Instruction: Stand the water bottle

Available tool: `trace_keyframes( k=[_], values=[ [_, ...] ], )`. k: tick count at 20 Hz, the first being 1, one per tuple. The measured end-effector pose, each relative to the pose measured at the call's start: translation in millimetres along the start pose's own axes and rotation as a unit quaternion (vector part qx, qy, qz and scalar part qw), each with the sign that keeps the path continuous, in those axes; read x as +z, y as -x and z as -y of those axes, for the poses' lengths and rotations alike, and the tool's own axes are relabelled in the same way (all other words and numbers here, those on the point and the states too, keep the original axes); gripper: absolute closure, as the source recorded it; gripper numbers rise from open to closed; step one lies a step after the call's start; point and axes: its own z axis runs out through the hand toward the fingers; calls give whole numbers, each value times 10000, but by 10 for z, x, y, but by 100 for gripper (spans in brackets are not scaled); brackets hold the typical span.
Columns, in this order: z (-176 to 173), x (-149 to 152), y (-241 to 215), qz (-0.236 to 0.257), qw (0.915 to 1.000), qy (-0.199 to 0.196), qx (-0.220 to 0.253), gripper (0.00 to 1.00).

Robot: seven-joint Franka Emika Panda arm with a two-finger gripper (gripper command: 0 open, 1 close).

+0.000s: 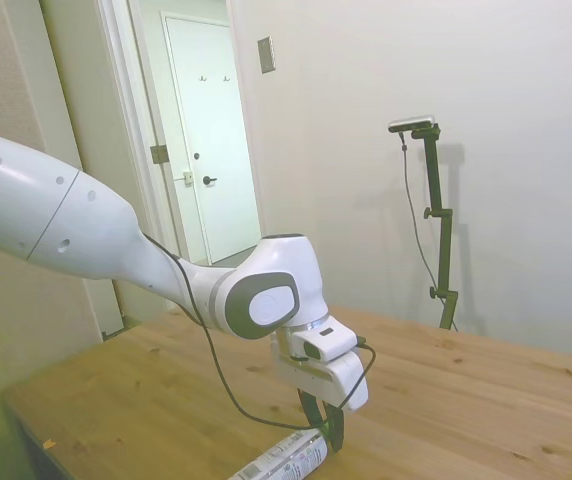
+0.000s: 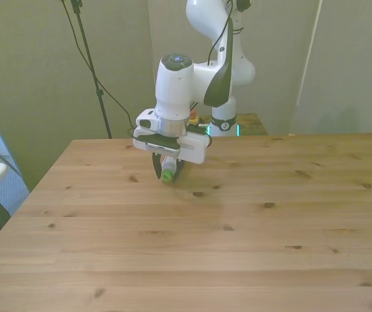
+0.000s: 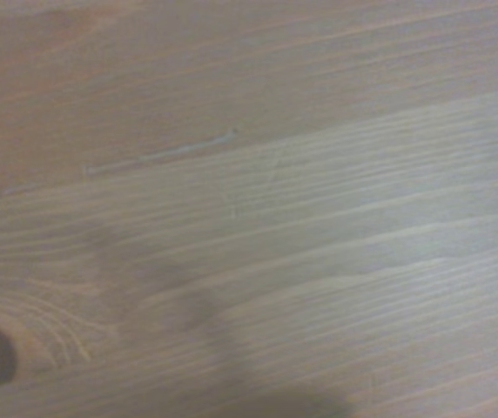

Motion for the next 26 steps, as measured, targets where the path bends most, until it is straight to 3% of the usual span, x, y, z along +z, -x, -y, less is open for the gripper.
trace_keyframes(
  k=[10, 16, 21, 25, 26],
  values=[
    [110, -199, -38, -12, 9994, -171, 296, 100],
    [108, -802, -48, -252, 9934, -739, 843, 100],
    [117, -1430, 84, -696, 9754, -1411, 1543, 100],
    [170, -1705, 242, -1374, 9537, -1644, 2109, 100],
    [163, -1822, 377, -1617, 9430, -1750, 2322, 100]
  ],
)
